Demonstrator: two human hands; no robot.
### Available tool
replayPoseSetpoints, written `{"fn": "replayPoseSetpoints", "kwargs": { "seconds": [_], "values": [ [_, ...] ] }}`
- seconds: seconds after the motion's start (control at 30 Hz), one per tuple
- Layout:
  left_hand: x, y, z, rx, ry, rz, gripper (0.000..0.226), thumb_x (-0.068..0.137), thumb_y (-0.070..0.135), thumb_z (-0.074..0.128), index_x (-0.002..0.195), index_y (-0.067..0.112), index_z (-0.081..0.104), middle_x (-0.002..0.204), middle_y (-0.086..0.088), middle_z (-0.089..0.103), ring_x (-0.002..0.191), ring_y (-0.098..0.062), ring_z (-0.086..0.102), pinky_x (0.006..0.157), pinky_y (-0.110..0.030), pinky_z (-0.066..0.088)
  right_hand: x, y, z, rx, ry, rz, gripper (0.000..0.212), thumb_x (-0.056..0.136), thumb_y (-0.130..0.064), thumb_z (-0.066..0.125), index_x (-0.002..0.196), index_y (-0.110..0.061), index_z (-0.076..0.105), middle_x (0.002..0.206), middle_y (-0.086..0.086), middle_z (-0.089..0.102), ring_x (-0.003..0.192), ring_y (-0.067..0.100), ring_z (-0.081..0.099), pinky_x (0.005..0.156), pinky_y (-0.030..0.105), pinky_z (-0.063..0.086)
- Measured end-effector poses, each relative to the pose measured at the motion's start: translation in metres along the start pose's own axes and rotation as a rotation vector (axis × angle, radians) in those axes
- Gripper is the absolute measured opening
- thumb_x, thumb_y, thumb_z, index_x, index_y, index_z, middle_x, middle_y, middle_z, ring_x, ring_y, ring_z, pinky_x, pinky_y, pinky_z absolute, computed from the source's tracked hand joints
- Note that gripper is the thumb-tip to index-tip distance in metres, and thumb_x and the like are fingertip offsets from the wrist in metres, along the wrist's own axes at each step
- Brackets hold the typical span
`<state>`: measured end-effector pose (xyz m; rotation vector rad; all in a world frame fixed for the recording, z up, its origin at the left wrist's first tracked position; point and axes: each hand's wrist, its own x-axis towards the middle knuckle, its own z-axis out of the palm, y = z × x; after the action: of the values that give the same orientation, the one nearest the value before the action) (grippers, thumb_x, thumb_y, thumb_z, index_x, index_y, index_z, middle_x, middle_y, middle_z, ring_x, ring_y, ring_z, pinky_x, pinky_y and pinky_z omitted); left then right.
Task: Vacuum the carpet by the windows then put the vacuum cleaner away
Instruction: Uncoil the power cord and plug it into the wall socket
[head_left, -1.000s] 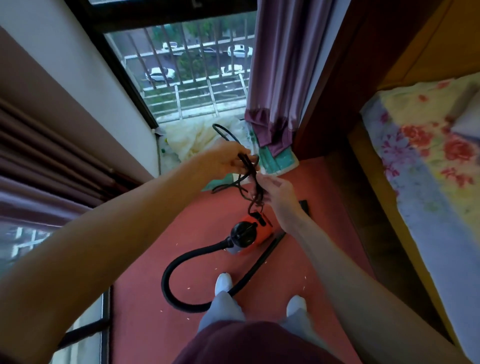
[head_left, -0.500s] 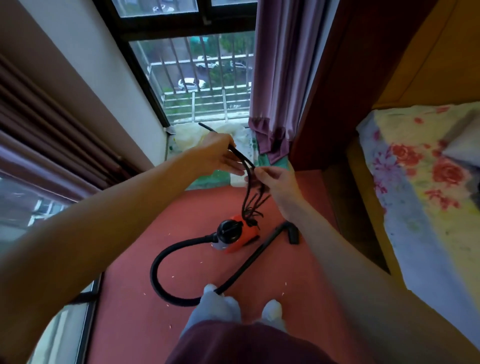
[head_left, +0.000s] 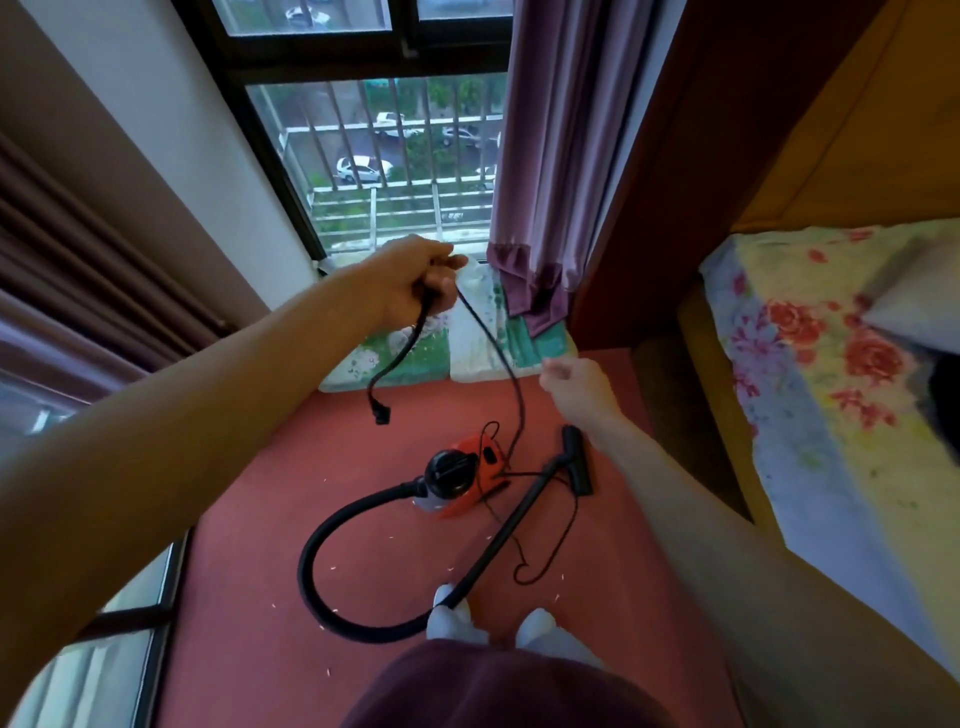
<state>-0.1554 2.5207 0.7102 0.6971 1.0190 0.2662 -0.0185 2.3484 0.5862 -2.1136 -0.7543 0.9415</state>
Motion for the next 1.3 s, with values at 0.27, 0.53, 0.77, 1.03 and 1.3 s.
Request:
{"fn": "replayPoseSetpoints", "kwargs": {
  "seconds": [0.27,0.53,0.77,1.03,1.3],
  "values": [
    [0.044,-0.054,0.061,-0.259,0.04,-0.059,0.035,0.103,0.003,0.023,0.074,0.01,0.041,0.041,0.002,0.03,0.025,-0.006,0.027,0.031,-0.011,0.026,-0.013,-0.039,0.002,0.631,-0.288,0.057,0.041,0.101,-0.039,0.046,0.092,-0.006,0.068,0.077,0.01,0.075,0.068,0.021,0.072,0.064,0.026,0.056],
    [0.088,-0.078,0.116,-0.391,0.2,-0.045,0.033,0.105,0.004,0.019,0.083,0.009,0.042,0.034,-0.001,0.026,0.028,-0.012,0.028,0.043,-0.026,0.048,0.003,0.006,-0.068,0.471,-0.314,-0.078,0.031,0.102,-0.02,0.049,0.082,-0.004,0.065,0.069,0.013,0.067,0.06,0.017,0.062,0.064,0.021,0.049],
    [0.109,-0.099,0.218,-0.423,0.277,-0.007,0.037,0.108,0.009,0.019,0.078,0.005,0.042,0.045,-0.004,0.031,0.03,-0.014,0.032,0.053,-0.034,0.049,0.04,0.107,-0.171,-0.166,-0.32,-0.248,0.01,0.094,-0.024,0.055,0.091,-0.019,0.063,0.091,0.005,0.071,0.091,0.028,0.064,0.082,0.04,0.048],
    [0.11,-0.085,0.286,-0.297,0.373,0.138,0.031,0.101,-0.004,0.026,0.125,-0.002,0.045,0.066,-0.012,0.046,0.049,-0.022,0.051,0.045,-0.041,0.059,0.074,0.143,-0.29,-0.146,-0.166,-0.157,0.013,0.095,-0.027,0.057,0.092,-0.019,0.067,0.08,0.002,0.07,0.071,0.021,0.072,0.078,0.041,0.057],
    [0.109,-0.059,0.304,-0.142,0.357,0.259,0.016,0.091,-0.007,0.042,0.085,-0.001,0.056,0.056,-0.012,0.064,0.051,-0.023,0.069,0.048,-0.031,0.058,0.119,0.118,-0.318,0.054,0.048,-0.106,0.039,0.097,-0.029,0.048,0.081,0.001,0.068,0.076,0.008,0.071,0.075,0.028,0.068,0.072,0.042,0.053]
  ]
}}
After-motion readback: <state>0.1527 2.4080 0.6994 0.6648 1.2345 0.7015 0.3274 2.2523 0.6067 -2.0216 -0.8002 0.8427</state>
